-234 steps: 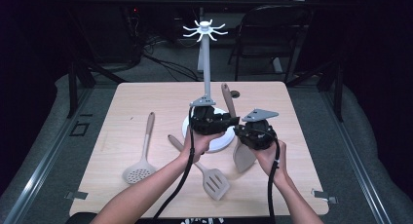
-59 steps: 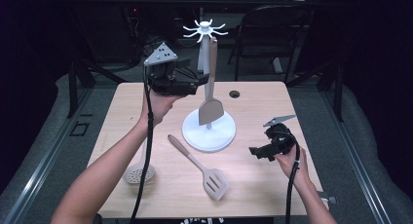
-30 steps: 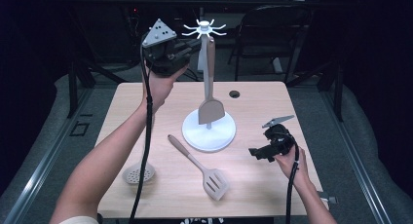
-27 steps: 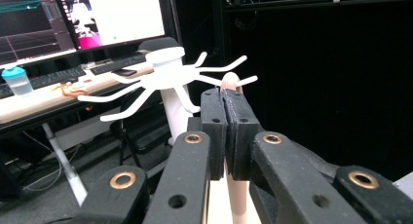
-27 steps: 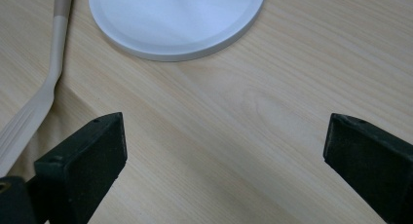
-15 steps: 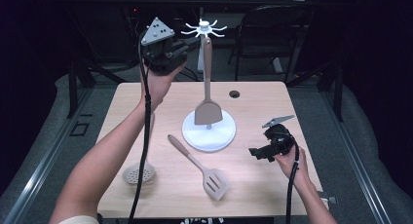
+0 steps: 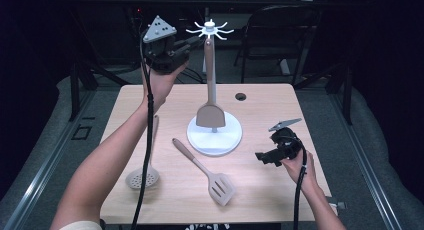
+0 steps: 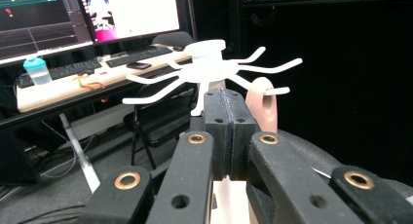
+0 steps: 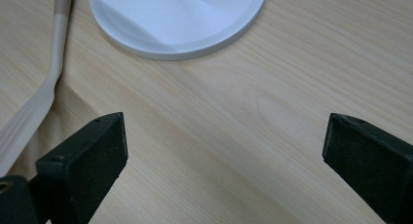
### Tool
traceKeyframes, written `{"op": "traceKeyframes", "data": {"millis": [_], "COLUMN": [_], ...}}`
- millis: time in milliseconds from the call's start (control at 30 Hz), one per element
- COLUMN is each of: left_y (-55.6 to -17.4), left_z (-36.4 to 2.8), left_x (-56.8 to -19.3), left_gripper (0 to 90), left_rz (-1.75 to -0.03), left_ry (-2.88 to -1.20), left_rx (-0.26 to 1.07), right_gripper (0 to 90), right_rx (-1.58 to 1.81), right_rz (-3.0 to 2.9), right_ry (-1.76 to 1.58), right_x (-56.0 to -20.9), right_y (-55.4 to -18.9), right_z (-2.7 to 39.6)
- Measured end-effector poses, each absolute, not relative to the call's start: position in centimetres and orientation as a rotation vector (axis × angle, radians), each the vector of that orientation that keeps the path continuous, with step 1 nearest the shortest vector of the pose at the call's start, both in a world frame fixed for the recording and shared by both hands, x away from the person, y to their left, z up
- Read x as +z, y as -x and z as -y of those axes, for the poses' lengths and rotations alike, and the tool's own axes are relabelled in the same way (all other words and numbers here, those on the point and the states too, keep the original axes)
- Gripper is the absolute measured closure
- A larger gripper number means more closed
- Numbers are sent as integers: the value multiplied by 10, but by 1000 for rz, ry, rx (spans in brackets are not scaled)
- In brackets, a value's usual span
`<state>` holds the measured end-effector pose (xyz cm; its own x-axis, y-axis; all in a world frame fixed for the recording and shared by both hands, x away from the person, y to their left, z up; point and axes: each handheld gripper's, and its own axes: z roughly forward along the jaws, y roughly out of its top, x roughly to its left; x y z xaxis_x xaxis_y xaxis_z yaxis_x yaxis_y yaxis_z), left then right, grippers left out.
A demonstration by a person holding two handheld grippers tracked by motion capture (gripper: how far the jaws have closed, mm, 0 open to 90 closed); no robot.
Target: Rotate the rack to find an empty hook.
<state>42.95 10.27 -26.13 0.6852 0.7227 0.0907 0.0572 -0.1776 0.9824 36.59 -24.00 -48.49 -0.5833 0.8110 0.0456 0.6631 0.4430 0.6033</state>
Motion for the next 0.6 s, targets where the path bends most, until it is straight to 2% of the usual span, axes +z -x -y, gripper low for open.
{"op": "traceKeyframes", "data": {"millis": [600], "left_y": [-438], "left_z": [-106], "left_x": [-262], "left_gripper": [900], "left_rz": [-671], "left_ry": [-1665], "left_rx": [677], "right_gripper": [23], "right_rx": [840], "right_rz": [-2452], "right_ry": [-1273], "right_x": [-485], "right_y": [-366], "right_z": [240]}}
